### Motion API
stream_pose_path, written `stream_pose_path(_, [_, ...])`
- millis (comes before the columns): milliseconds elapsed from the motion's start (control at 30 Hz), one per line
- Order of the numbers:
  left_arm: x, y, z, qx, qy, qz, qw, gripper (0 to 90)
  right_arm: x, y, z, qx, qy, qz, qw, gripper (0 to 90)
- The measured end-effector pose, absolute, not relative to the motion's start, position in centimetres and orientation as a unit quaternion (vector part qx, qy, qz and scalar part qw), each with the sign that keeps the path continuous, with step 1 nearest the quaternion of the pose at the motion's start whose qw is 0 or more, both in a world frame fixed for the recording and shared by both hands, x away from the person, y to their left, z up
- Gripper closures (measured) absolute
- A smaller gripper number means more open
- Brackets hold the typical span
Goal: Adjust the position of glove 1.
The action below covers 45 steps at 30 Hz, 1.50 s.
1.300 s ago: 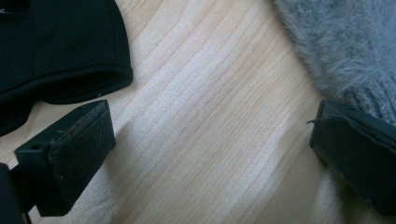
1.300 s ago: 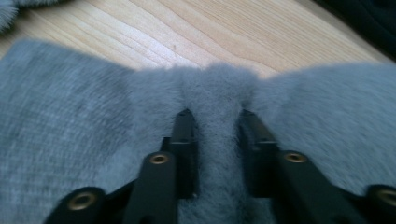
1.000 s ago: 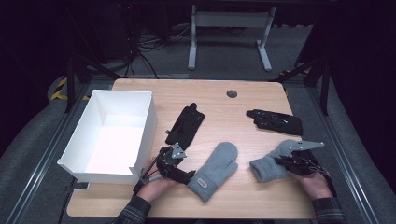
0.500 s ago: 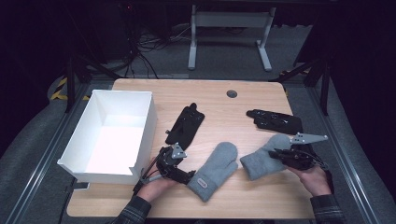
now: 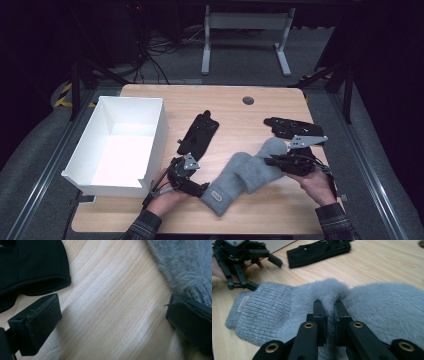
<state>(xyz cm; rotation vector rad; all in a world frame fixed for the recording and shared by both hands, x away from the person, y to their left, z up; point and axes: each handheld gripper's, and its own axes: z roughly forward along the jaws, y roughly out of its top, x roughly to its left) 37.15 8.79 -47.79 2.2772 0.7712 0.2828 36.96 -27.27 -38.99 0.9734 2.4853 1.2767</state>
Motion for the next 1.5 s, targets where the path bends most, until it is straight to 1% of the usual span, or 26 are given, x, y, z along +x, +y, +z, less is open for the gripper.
stream_pose_path(667, [37.1,8.8,-47.8,0.88,0.298,0.109,0.352,0.4,35.8,-19.1,-39.1,0.245,0.868,0.429,0.042,83.7])
stream_pose_path(900, [37.1,8.8,-47.8,0.88,0.298,0.109,0.352,0.4,35.7,-17.8,-39.6,0.235,0.874,0.423,0.033,83.3])
stream_pose_path(1067, [37.1,8.8,-47.8,0.88,0.299,0.109,0.353,0.4,35.9,-17.5,-40.4,0.238,0.88,0.409,0.039,82.3])
stream_pose_path(1167, [37.1,8.8,-47.8,0.88,0.299,0.109,0.353,0.4,36.0,-17.5,-40.7,0.242,0.882,0.402,0.045,79.2])
stream_pose_path(1200, [37.1,8.8,-47.8,0.881,0.298,0.109,0.352,0.4,36.0,-17.5,-40.8,0.244,0.882,0.401,0.044,76.6])
stream_pose_path(1300, [37.1,8.8,-47.8,0.881,0.297,0.109,0.352,0.4,36.1,-17.8,-40.8,0.255,0.875,0.408,0.049,63.4])
stream_pose_path(1367, [37.2,8.8,-47.8,0.881,0.297,0.109,0.352,0.4,36.1,-18.4,-40.3,0.261,0.868,0.419,0.056,60.3])
stream_pose_path(1400, [37.2,8.8,-47.8,0.881,0.297,0.109,0.352,0.5,36.1,-18.8,-40.0,0.265,0.864,0.423,0.063,60.7])
stream_pose_path(1467, [37.2,8.8,-47.7,0.88,0.298,0.109,0.353,1.2,36.2,-19.7,-39.7,0.271,0.859,0.429,0.074,65.2])
stream_pose_path(1500, [37.2,8.8,-47.7,0.88,0.298,0.109,0.353,3.3,36.2,-19.7,-39.7,0.271,0.859,0.429,0.074,65.2])
